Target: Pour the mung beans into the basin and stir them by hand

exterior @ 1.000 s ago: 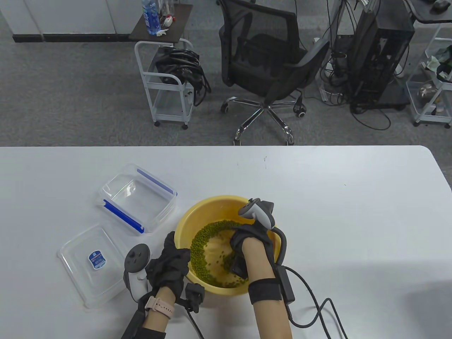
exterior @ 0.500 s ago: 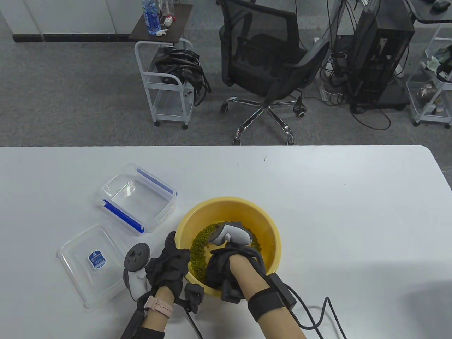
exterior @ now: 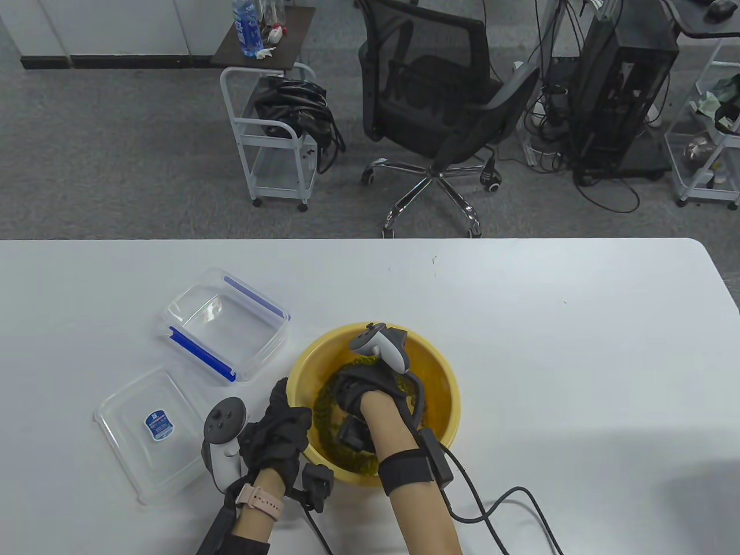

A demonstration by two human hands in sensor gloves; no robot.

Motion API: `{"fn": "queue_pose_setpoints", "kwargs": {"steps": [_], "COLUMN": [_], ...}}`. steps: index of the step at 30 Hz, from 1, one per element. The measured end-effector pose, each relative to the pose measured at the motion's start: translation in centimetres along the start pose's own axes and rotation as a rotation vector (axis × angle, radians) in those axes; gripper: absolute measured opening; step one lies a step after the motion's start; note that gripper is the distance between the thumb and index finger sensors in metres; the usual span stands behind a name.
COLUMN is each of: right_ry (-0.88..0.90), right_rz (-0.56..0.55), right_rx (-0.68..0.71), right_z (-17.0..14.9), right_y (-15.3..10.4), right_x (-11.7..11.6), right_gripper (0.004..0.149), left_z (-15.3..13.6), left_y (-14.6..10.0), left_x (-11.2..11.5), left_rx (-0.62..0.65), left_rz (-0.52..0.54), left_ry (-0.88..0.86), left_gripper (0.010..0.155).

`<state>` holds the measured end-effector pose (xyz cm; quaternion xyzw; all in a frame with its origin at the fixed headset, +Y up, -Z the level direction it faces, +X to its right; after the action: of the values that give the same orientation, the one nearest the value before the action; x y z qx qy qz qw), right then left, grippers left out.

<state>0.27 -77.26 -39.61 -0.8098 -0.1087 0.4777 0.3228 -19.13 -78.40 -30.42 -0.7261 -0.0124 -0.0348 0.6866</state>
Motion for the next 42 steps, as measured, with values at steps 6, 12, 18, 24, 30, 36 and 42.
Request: {"fn": "queue_pose_setpoints", "kwargs": {"steps": [6, 12, 18, 24, 30, 36, 42], "right_ry": [-0.16, -0.233, -0.255, 0.092, 0.09, 0.025, -0.107], "right_rz": [-0.103, 0.107, 0.4, 0.451, 0.252, 0.044, -0.039], "right_rx": [-0.096, -0.147, 0.028, 0.116, 0.113, 0.029, -0.049], "right_z": [-2.5, -4.2, -2.0, 1.8, 2.4, 0.7, -1.2], "right_y": [-1.5, -3.1, -3.3, -1.5, -0.2, 0.5, -0.5], "right_x": [1.5, 0.1, -5.0, -5.8, -3.1, -0.5, 1.7], "right_gripper": [0.052, 0.051, 0.049, 0.053, 0.053, 0.053, 0.052], "left_z": [0.0, 0.0, 0.0, 0.0, 0.0, 0.0, 0.0], "left_y": [0.0, 0.0, 0.0, 0.1, 0.1, 0.1, 0.1], "left_x": [0.0, 0.0, 0.0, 0.0, 0.0, 0.0, 0.0], "left_rx": [0.002, 0.003, -0.002, -0.002, 0.0, 0.002, 0.003], "left_rz": [0.008, 0.012, 0.006, -0.003, -0.006, -0.004, 0.004], "left_ry": [-0.002, -0.002, -0.007, 0.0, 0.003, 0.002, 0.002], "left_gripper": [0.072, 0.072, 0.072, 0.072, 0.071, 0.071, 0.071]}}
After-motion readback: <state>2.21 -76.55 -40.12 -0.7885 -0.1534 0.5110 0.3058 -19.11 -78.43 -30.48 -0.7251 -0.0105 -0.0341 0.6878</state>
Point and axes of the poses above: the tracker on the back of each hand, its own z axis roughly to the thumb side, its own y axis roughly from the wrist to the fingertips, x = y × z, the point moved 2 cm from there along y, roughly from the wrist to the fingertips, and after that the axes turned 13 degrees about x, right-handed, at the moved point
